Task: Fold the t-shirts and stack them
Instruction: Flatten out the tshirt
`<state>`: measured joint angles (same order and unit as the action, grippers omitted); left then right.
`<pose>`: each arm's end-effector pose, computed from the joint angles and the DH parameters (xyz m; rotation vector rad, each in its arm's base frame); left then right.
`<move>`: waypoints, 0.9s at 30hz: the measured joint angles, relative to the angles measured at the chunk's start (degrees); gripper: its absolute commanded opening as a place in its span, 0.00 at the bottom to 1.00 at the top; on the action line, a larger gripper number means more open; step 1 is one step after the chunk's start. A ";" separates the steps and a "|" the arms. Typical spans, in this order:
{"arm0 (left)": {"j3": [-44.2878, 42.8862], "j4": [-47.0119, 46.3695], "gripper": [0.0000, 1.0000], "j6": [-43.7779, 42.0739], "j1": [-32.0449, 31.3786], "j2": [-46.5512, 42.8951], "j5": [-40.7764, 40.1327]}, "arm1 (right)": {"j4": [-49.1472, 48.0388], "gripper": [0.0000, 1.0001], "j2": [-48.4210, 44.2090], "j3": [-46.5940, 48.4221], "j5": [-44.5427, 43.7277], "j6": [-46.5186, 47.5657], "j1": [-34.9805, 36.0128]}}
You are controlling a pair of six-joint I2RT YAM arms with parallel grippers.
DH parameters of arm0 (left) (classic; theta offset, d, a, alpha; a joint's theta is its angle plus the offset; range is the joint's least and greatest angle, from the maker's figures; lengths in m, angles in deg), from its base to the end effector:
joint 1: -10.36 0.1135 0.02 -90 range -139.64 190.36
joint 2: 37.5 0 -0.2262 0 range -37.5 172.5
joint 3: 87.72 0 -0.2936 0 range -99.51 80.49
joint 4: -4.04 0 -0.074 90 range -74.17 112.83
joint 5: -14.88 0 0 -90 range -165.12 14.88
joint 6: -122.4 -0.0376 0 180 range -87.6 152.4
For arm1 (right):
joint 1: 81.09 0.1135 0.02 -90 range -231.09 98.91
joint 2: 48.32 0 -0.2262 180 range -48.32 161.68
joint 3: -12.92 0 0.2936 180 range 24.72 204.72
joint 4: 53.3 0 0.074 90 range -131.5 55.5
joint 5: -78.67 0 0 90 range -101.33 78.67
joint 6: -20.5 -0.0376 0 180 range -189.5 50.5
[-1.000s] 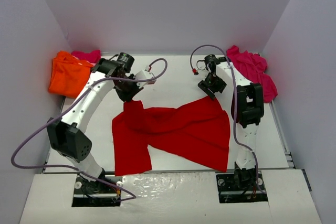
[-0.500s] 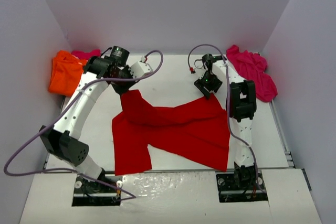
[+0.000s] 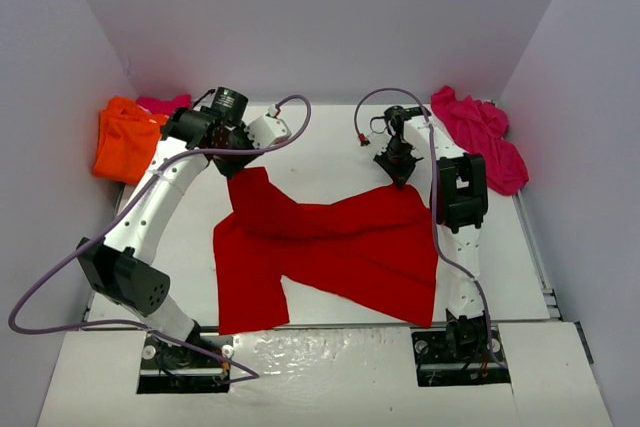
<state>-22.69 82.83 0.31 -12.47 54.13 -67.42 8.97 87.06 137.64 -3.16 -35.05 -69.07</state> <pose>0.3290 -0.1440 0.3643 1.2129 2.2191 -0.1061 0.4901 0.1098 0.1118 -1.1402 2.5793 0.1152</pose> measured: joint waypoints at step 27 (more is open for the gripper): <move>-21.28 -20.48 0.00 10.76 19.67 -5.19 -14.64 | -26.24 0.00 -31.66 6.97 -10.69 -10.01 -4.40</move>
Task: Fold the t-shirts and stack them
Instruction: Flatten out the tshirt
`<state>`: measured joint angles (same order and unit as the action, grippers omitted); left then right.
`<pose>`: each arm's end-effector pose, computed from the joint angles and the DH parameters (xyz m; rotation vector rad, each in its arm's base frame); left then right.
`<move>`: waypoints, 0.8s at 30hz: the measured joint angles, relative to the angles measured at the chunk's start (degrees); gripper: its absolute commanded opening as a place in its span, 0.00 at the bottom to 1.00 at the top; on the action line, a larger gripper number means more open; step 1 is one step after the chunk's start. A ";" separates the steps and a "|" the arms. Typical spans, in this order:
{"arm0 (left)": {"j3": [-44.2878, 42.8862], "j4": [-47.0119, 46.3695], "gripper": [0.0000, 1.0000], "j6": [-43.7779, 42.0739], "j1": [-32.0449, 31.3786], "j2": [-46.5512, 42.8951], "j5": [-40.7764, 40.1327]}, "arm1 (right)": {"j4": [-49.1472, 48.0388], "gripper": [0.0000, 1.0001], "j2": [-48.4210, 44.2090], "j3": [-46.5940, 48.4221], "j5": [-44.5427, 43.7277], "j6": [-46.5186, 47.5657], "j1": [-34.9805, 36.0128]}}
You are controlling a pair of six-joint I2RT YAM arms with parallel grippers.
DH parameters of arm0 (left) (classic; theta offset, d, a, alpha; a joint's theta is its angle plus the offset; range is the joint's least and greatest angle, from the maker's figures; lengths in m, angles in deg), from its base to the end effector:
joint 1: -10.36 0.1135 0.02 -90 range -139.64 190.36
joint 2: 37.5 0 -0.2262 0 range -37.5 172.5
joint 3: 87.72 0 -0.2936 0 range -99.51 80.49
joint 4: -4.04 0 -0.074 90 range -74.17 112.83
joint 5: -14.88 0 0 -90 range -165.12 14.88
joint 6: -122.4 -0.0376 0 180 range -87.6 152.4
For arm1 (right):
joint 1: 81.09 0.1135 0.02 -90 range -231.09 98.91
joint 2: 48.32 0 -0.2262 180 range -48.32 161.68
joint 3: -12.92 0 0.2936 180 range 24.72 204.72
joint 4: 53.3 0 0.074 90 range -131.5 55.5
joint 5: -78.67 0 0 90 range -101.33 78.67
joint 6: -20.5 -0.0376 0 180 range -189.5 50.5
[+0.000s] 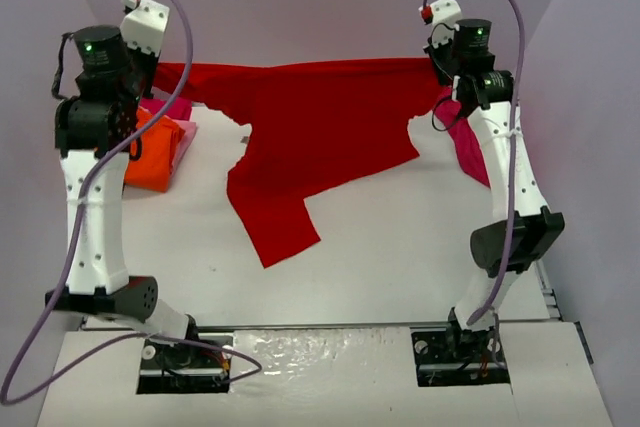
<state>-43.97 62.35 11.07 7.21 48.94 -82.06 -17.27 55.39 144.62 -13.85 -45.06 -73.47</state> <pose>0.3053 -0.0123 0.5471 0.2780 1.7073 0.3386 0.4396 0.0571 0.4554 -0.4427 1.6596 -0.2555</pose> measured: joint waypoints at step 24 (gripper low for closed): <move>-33.06 10.43 0.05 -0.28 -0.25 -13.39 9.83 | -5.45 0.00 -34.21 -14.73 8.79 -1.63 0.34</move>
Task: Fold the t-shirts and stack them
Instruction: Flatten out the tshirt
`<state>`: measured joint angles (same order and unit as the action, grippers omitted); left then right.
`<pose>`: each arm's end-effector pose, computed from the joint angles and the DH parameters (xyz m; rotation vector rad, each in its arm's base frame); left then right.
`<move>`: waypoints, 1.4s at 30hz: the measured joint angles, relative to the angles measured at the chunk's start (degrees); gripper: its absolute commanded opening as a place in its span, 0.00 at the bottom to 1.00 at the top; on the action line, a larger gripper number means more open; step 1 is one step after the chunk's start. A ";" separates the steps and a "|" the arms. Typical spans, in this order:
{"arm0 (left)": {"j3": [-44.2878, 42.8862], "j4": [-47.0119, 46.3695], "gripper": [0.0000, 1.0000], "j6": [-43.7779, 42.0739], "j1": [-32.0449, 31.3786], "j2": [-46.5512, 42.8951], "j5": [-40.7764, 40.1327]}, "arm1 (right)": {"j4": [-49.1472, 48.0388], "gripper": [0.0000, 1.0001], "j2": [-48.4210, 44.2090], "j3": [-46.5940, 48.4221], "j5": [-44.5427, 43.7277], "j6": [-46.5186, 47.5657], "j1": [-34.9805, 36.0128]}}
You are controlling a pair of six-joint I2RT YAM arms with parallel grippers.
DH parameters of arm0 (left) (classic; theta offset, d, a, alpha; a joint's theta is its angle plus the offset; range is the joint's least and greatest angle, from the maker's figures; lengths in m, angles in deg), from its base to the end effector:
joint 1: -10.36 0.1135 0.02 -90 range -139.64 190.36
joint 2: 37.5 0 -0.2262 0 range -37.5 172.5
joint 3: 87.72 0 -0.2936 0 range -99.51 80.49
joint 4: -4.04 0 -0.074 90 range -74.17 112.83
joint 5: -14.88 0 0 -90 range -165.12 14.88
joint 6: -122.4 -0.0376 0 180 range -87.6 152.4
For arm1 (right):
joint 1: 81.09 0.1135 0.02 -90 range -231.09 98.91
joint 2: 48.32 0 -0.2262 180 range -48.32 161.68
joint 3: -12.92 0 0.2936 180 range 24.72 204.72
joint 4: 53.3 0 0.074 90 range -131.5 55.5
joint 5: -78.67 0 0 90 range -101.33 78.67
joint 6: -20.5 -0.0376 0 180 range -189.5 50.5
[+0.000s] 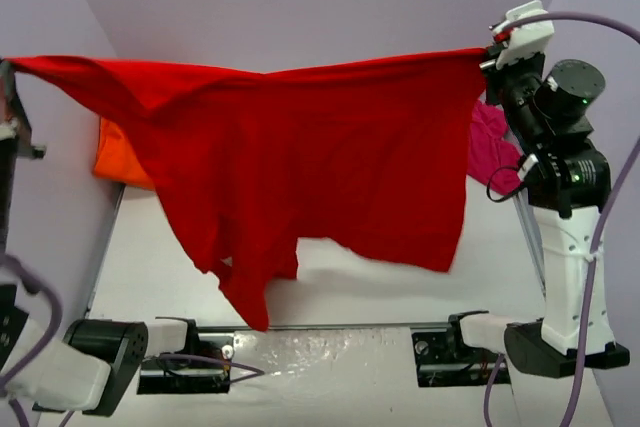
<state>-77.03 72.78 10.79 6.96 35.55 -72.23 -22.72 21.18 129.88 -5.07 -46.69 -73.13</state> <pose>0.0208 -0.0031 0.6733 0.2812 1.0579 0.2581 0.2429 0.0381 0.5740 -0.4293 1.2053 -0.1532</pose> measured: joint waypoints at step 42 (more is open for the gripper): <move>6.38 -7.87 0.32 -7.42 -3.75 67.14 14.04 | -2.50 0.92 76.21 25.66 -27.72 16.06 3.91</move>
<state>-70.64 64.91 3.38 3.21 102.69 -58.19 -25.22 97.39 155.54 -32.79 -30.63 -69.21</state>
